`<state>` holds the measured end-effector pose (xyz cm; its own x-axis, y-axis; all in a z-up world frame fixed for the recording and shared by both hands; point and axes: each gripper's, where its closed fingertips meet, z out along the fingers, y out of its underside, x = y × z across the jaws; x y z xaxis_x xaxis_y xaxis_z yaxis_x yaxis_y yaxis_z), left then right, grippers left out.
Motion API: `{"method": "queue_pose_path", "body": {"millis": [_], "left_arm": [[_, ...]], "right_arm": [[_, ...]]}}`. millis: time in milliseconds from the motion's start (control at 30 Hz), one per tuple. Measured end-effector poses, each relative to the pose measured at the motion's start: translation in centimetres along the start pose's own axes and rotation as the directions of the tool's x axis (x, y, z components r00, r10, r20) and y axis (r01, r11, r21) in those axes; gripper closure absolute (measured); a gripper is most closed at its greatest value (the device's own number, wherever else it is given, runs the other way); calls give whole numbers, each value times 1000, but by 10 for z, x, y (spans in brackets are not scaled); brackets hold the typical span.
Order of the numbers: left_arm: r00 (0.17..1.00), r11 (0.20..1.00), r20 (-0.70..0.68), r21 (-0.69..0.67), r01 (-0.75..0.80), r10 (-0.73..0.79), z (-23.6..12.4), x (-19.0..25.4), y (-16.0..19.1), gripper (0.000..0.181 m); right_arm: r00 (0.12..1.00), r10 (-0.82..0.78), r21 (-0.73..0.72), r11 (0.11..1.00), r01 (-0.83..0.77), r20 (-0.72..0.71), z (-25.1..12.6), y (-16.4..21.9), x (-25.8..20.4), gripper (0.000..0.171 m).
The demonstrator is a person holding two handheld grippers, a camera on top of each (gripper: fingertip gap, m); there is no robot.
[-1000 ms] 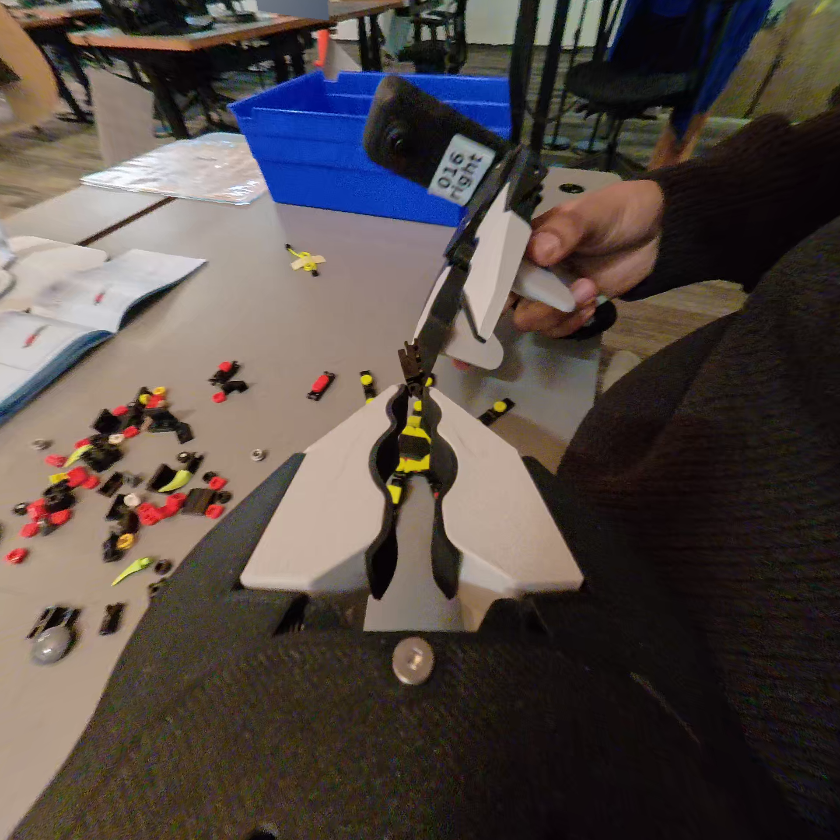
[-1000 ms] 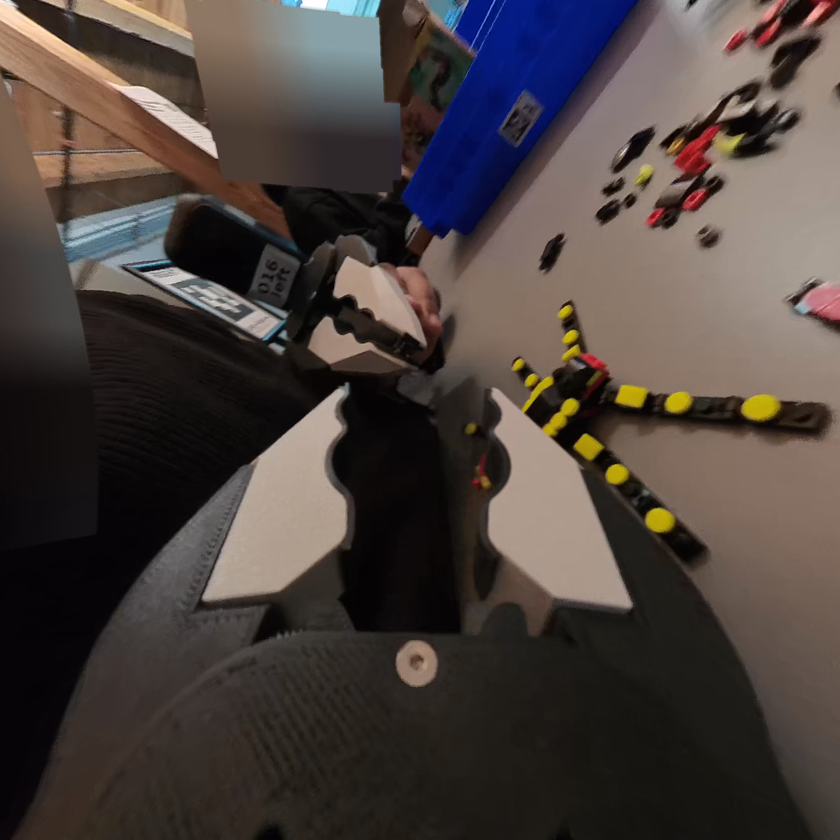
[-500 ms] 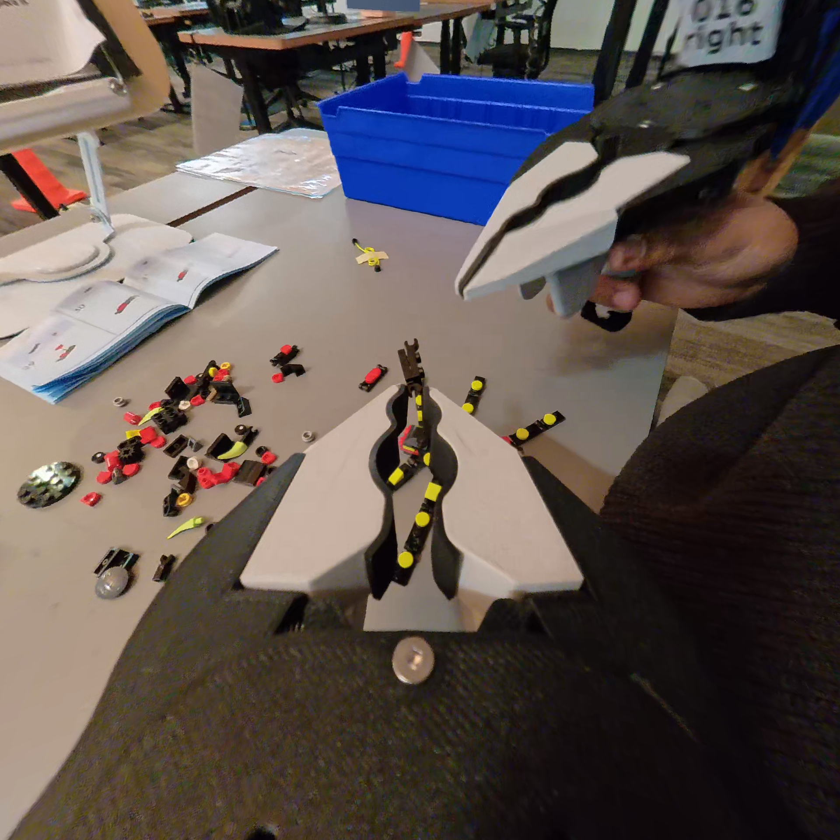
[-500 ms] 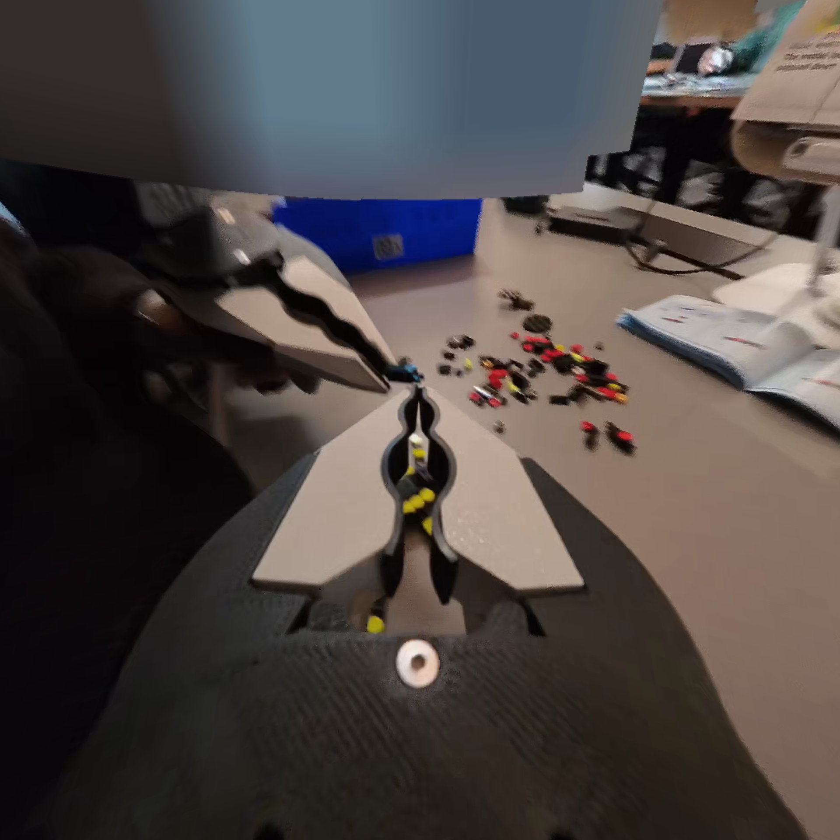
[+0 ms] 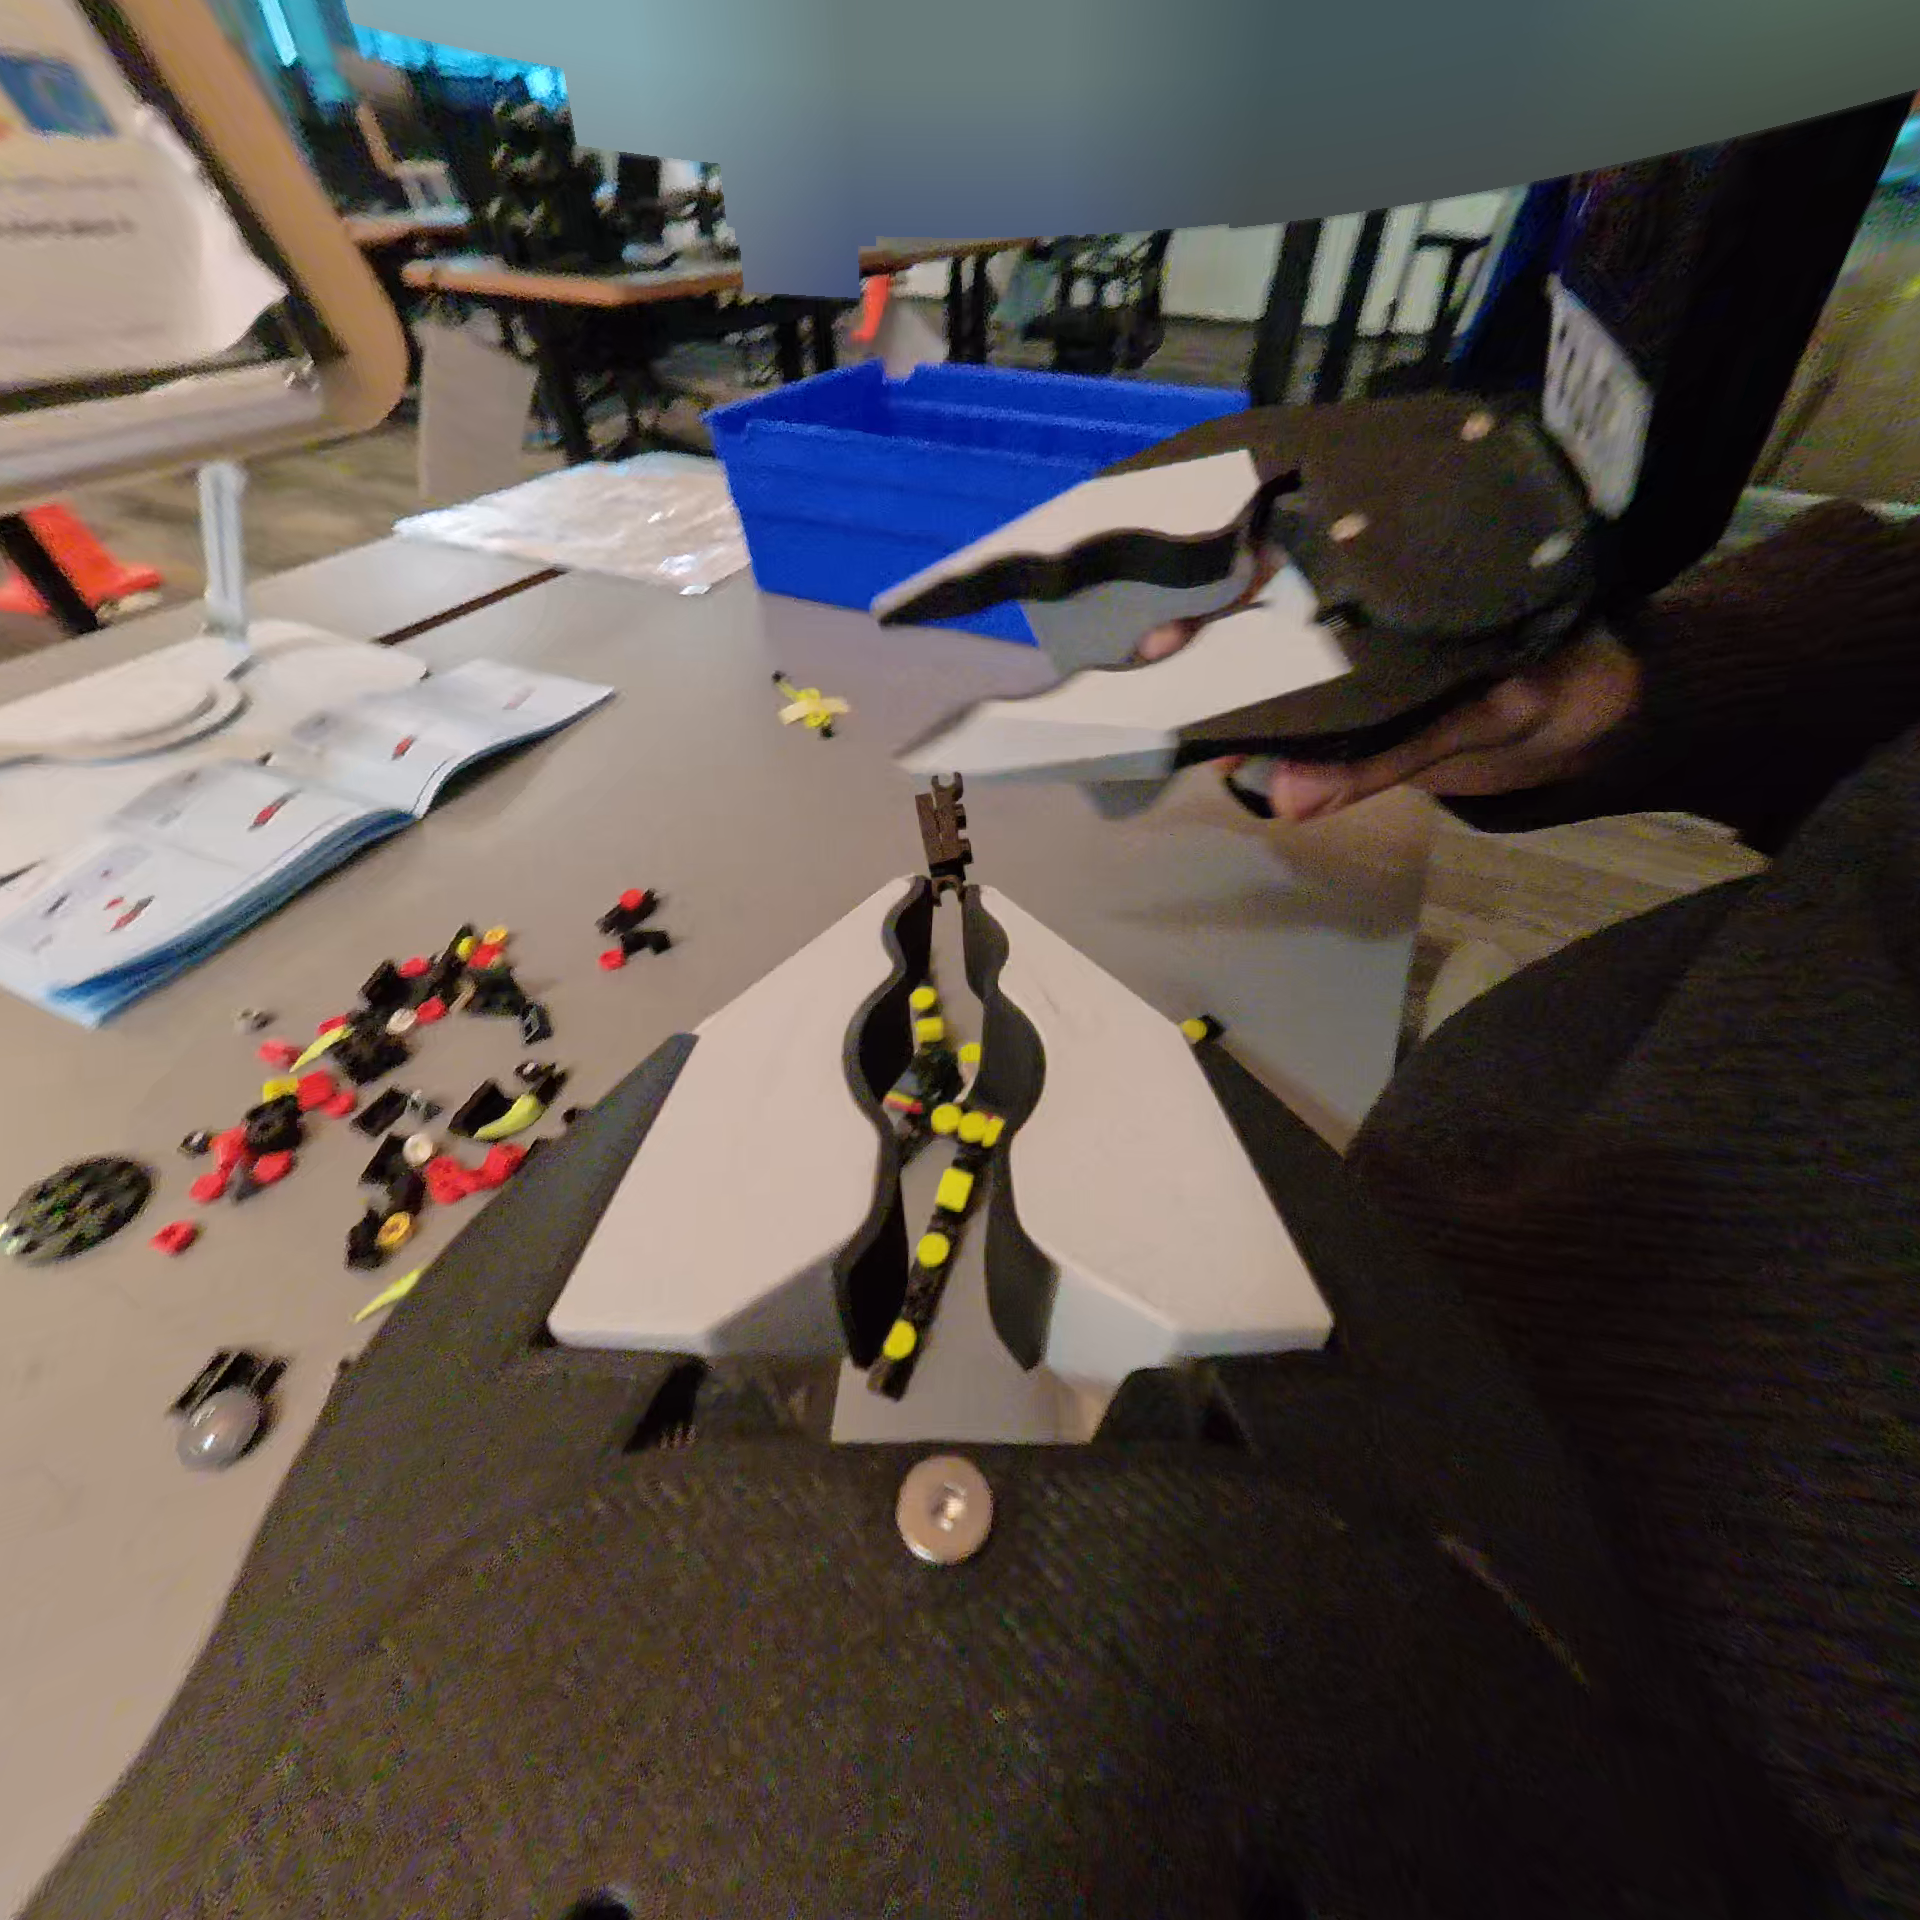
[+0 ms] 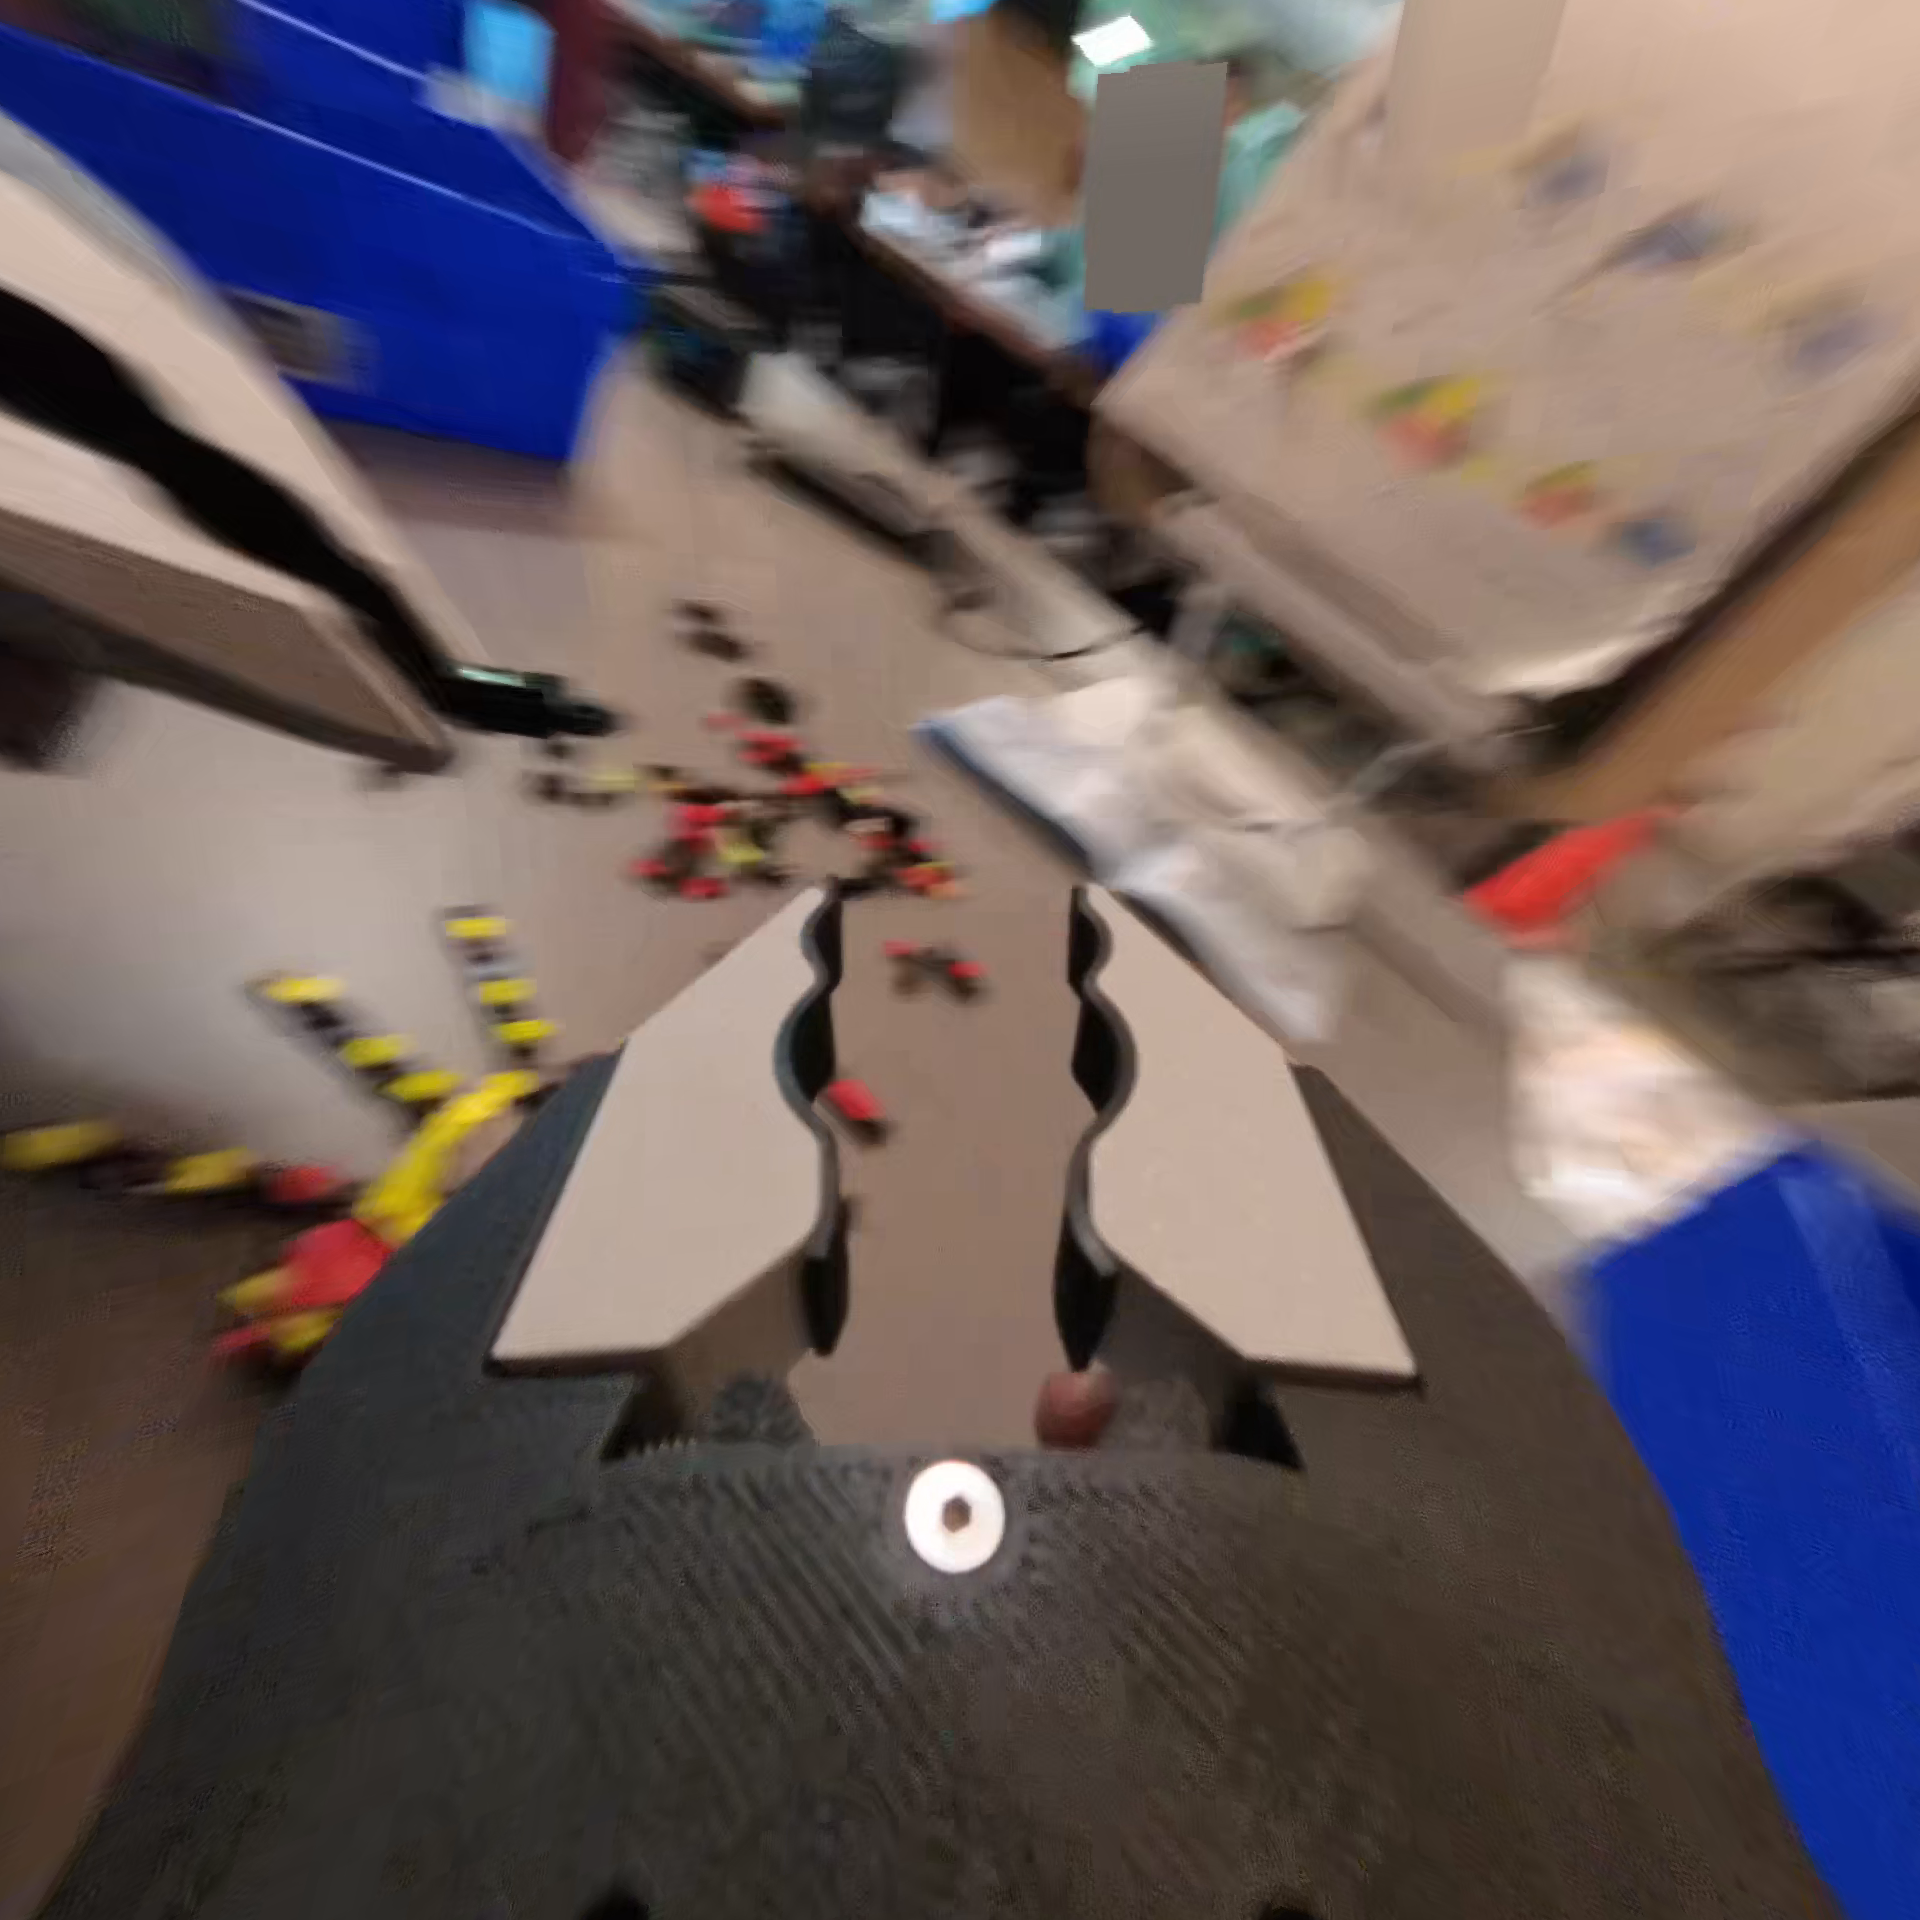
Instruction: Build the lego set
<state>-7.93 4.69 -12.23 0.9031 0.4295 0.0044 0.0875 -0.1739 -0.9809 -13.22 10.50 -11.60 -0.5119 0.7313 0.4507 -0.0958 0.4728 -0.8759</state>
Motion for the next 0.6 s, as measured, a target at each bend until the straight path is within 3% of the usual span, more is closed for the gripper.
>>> {"method": "queue_pose_path", "body": {"millis": [33, 100, 133, 233, 300, 400, 467, 500, 600], "left_arm": [[1000, 1000, -24, 27, -7, 8, -2, 4, -5, 180], [998, 998, -55, 63, -26, 29, -5, 10, -11, 179], [997, 997, -59, 71, -39, 44, -6, 11, -12, 179], [995, 995, -68, 78, -66, 71, -7, 13, -13, 180], [993, 993, -86, 94, -71, 80, -8, 16, -15, 179], [989, 989, -95, 102, -105, 115, -10, 17, -16, 179], [983, 985, -101, 97, -143, 153, -11, 17, -14, 180], [980, 982, -99, 92, -164, 172, -12, 16, -13, 179], [969, 975, -116, 71, -210, 217, -12, 16, -6, 180]], "right_arm": [[995, -95, 11, 995, 95, -28, -1, -4, -1, 139], [987, -89, 99, 992, 77, 131, -9, -19, -30, 114], [975, -38, 143, 990, 7, 218, -17, -26, -41, 117], [922, 130, 153, 968, -197, 364, -29, -33, -46, 139], [839, 204, 62, 961, -270, 505, -33, -28, -61, 144], [695, 327, 25, 896, -444, 640, -45, -39, -73, 170], [579, 441, -54, 824, -563, 686, -48, -41, -74, 165], [511, 497, -129, 793, -596, 701, -48, -38, -78, 149], [287, 666, -354, 654, -669, 689, -48, -28, -94, 126]]}}
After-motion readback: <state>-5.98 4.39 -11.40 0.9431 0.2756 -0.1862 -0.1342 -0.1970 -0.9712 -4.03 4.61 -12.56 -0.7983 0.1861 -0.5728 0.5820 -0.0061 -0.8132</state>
